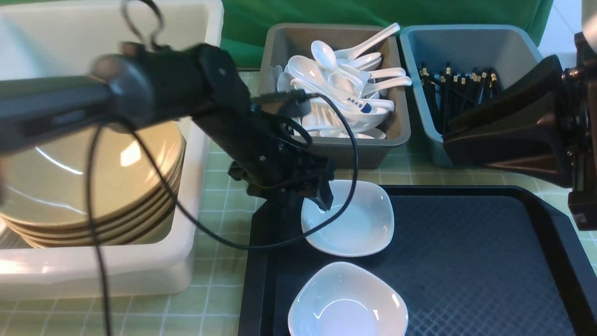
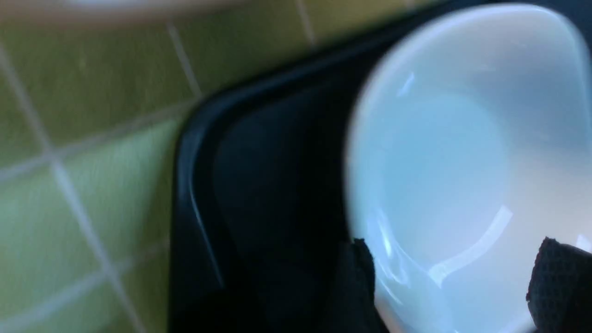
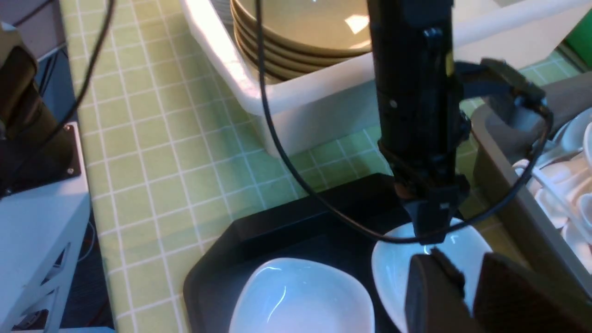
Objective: On green table put chopsticks spoon bowls plates into blue grey white boxes.
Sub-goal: 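Grasp the small white bowl on the black tray by its rim with the left gripper, then place the white bowl into the white bin with the other dishes with the left gripper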
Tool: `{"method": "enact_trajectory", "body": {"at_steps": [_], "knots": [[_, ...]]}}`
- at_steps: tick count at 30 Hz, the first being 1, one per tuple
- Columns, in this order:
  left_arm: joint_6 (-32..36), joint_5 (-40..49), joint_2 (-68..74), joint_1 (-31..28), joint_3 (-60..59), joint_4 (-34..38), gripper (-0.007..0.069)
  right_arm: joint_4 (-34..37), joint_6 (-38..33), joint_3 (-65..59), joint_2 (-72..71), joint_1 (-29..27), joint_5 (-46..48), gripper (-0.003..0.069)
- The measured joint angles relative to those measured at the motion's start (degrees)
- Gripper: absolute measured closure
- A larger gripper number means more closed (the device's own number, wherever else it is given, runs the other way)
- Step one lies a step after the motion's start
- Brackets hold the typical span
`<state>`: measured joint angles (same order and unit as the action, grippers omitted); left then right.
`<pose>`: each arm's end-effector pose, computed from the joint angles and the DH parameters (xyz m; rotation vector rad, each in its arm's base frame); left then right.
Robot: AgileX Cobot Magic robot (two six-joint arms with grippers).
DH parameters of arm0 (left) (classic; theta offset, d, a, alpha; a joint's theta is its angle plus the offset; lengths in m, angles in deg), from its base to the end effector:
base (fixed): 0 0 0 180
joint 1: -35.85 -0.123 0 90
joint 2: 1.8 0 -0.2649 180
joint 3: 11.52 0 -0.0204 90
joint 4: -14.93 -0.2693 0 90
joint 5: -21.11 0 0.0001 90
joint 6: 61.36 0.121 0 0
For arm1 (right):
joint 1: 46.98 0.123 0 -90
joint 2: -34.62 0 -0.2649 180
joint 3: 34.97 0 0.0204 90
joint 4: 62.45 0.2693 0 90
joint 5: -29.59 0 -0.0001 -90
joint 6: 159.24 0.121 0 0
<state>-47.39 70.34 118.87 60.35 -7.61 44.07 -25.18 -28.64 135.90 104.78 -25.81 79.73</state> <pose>0.3629 -0.2145 0.1407 0.5458 2.8200 -0.6482 0.2229 0.1467 0.3840 -1.0529 1.8294 0.4935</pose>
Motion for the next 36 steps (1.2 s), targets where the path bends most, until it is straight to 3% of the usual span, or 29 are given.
{"method": "enact_trajectory", "body": {"at_steps": [7,10,15,18,27,30,34,35,36], "knots": [[0.24,0.0,6.37,0.0,3.99,0.0,0.0182,-0.07,0.0,0.0,0.0,0.0,1.01,0.0491],[0.44,0.05,6.59,0.0,4.75,0.06,0.0228,-0.07,0.0,0.0,0.0,0.0,1.2,0.0486],[3.26,2.27,6.78,-0.7,5.88,-0.24,0.0525,-0.07,0.0,0.0,0.0,0.0,1.23,0.048],[5.09,4.86,6.78,-2.67,6.63,1.68,0.0593,-0.07,0.0,0.0,0.0,0.0,1.25,0.0476],[11.94,12.9,-0.26,-9.81,7.98,10.7,0.0609,0.63,-0.06,0.0,0.0,0.0,1.3,0.0475],[12.85,14.65,-8.53,-13.51,8.17,11.91,0.0609,5.79,-3.26,0.94,0.06,0.0,1.6,0.0475],[12.7,16.31,-17.63,-21.72,8.23,12.56,0.0609,14.38,-10.99,3.57,0.29,0.0,1.6,0.0475],[12.13,18.44,-21.57,-27.58,8.23,12.26,0.0609,18.39,-14.27,5.64,1.09,0.05,1.6,0.0475],[12.05,18.72,-22.54,-28.27,8.23,12.08,0.0609,18.73,-14.54,5.89,1.23,0.02,1.6,0.0475]]}}
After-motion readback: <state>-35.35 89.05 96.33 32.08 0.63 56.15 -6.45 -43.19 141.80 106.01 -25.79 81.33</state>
